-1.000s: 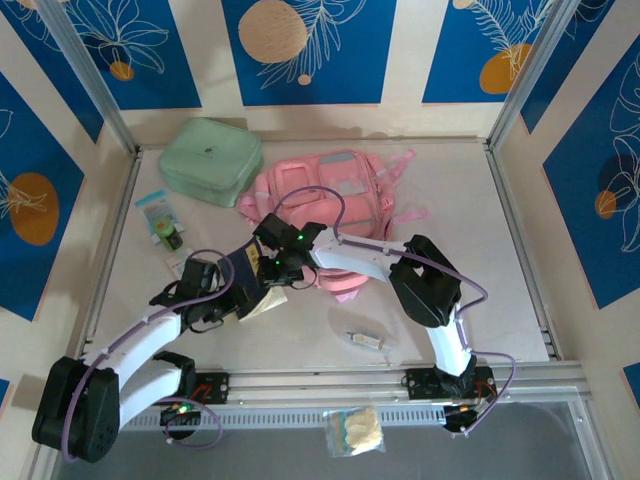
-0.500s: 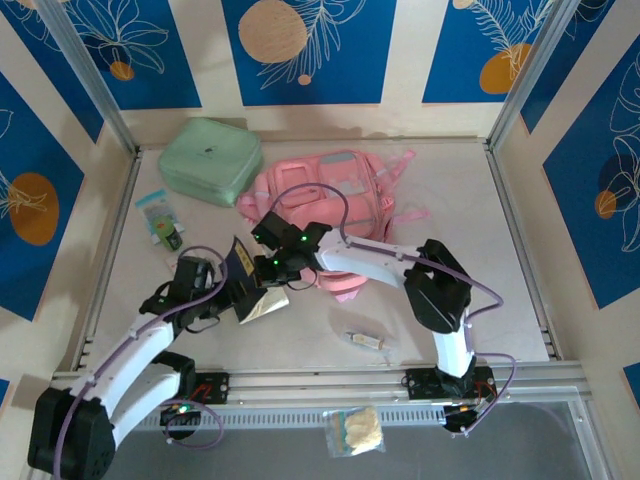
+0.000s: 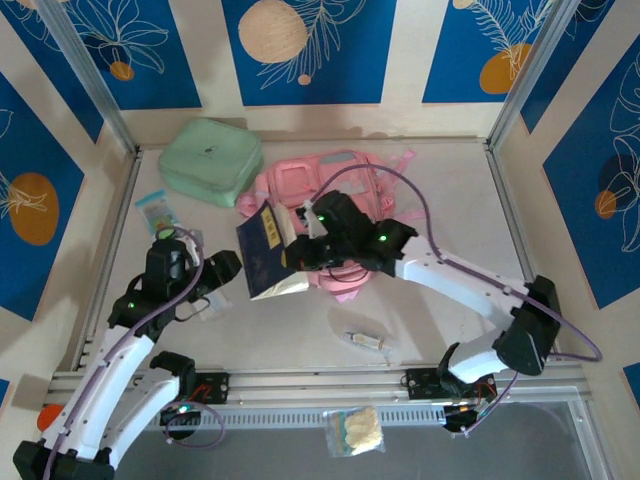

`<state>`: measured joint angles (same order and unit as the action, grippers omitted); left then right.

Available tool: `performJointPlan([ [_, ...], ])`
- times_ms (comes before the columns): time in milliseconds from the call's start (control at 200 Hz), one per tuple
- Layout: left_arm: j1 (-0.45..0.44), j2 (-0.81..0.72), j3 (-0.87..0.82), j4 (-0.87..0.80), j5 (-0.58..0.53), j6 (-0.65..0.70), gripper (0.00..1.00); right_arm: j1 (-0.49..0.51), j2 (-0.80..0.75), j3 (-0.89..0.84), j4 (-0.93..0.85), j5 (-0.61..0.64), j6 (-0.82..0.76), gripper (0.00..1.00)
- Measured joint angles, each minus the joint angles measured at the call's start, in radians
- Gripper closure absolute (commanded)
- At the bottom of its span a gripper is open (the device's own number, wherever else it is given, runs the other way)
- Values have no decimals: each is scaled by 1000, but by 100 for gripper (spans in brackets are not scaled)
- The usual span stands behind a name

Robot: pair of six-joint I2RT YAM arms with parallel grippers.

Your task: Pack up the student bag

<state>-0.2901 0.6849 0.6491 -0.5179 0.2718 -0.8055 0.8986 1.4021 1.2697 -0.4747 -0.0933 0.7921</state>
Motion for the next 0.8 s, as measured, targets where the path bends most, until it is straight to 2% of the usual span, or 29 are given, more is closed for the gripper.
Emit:
performJointPlan([
  [95, -13, 19, -31, 150, 112, -56, 35, -64, -63, -41, 25, -59, 0, 100],
  [185, -45, 43, -54, 258, 171, -98, 34, -116, -106, -77, 53, -106, 0, 100],
  [470, -172, 153, -73, 575, 236, -217, 34, -206, -209, -173, 165, -243, 23, 100],
  [580, -217, 183, -72, 650, 236, -241, 40, -210, -214, -194, 203, -269, 31, 100],
  [800, -240, 189, -72, 696, 206, -274, 57, -252, -248, -239, 238, -306, 30, 100],
])
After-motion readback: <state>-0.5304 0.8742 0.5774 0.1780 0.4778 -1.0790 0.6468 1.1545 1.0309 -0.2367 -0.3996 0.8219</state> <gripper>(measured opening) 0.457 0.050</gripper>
